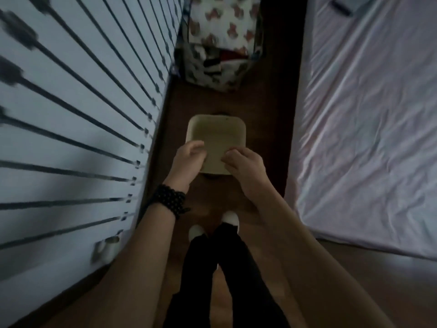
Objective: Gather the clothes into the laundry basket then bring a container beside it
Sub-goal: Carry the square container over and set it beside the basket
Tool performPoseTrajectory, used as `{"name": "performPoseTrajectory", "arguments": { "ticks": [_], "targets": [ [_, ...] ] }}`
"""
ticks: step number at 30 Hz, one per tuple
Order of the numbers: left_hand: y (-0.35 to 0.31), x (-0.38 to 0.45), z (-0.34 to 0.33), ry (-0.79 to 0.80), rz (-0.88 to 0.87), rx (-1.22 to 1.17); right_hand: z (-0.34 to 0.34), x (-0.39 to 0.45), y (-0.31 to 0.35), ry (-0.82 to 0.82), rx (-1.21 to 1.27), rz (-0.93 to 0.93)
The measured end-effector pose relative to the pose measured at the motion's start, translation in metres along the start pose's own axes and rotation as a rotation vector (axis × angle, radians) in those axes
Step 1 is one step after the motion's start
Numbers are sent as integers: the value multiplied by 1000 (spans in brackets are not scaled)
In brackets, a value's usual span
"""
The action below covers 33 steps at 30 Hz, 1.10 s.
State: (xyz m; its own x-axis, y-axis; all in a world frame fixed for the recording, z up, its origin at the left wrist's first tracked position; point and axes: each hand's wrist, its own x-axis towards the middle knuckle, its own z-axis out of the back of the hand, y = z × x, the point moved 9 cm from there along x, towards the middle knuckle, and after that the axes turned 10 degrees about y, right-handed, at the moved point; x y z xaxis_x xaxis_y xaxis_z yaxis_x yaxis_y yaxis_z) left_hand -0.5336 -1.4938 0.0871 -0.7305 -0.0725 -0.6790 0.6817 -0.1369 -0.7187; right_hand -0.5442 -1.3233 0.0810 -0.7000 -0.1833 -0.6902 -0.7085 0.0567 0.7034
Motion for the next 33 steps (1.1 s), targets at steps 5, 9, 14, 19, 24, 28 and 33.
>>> {"name": "performPoseTrajectory", "arguments": {
  "ticks": [5, 9, 14, 19, 24, 28, 33],
  "targets": [
    [144, 133, -15, 66, 273, -140, 2, 134, -146, -89, 253, -276],
    [251, 226, -27, 5, 440, -263, 25, 226, -249, -276, 341, -438],
    [351, 321, -43, -21, 563, -520, 42, 319, -336, -339, 426, -496],
    [392, 368, -43, -204, 475, -755, 41, 366, -373, -364, 563, -479],
    [356, 352, -37, -296, 396, -886, 36, 354, -337, -369, 714, -412],
    [274, 309, -28, -335, 372, -869, 30, 312, -261, -420, 758, -377],
    [137, 238, -33, -283, 289, -822, 33, 226, -141, -430, 891, -282]
  ]
}}
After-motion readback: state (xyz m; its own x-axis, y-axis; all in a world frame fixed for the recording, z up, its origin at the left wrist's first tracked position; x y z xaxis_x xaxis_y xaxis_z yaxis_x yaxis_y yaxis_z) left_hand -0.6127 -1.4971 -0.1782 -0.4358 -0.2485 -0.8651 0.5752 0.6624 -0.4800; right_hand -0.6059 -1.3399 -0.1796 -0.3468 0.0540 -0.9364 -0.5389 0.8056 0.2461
